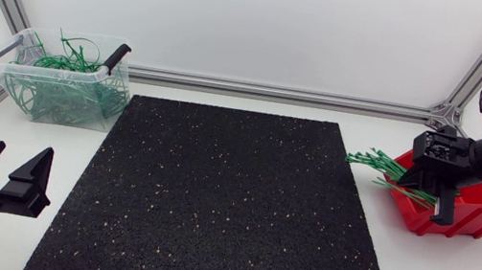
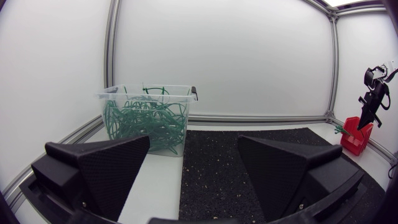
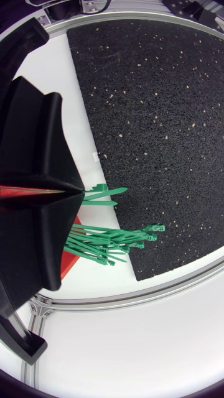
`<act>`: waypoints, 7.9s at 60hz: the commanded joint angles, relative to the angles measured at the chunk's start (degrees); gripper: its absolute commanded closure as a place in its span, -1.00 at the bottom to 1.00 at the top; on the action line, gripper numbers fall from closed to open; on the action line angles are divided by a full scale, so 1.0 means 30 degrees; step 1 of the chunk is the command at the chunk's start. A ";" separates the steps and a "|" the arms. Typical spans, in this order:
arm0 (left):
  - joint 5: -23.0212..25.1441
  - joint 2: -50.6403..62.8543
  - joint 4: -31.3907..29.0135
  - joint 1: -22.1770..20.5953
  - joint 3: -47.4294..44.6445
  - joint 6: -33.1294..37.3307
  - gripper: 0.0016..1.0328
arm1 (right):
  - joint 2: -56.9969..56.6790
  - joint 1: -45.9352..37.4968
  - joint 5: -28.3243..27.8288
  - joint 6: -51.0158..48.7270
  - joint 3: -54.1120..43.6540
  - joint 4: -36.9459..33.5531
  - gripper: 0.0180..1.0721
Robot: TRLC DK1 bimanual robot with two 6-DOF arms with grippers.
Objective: Take a green cable tie from the red box, thread the tail through the head to close it, then place it in the transparent bin on the left.
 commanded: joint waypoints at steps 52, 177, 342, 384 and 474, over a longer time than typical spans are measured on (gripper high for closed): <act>0.0106 0.0469 -0.0553 -0.0246 -0.0717 0.0196 -0.92 | -0.4301 0.1273 -0.7784 0.9479 0.8525 -0.4216 0.89; 0.1483 0.3720 -0.4273 -0.0012 0.3677 -0.0741 -0.92 | -0.2221 1.4838 -1.1593 3.5290 0.7588 0.2230 0.89; -0.6428 2.2383 -0.3072 -1.7473 1.7828 -0.4257 -0.92 | 0.2936 1.9027 0.7919 4.4548 1.3037 -0.3542 0.89; -0.8713 2.3554 -0.3453 -1.8352 1.8472 -0.4345 0.20 | 0.2848 1.8998 0.7977 4.4518 1.2949 -0.3776 0.89; -0.5900 2.0771 -0.1402 -1.6213 1.4869 -0.4403 0.92 | -0.1547 1.5072 0.2557 3.9069 0.9053 0.0355 0.63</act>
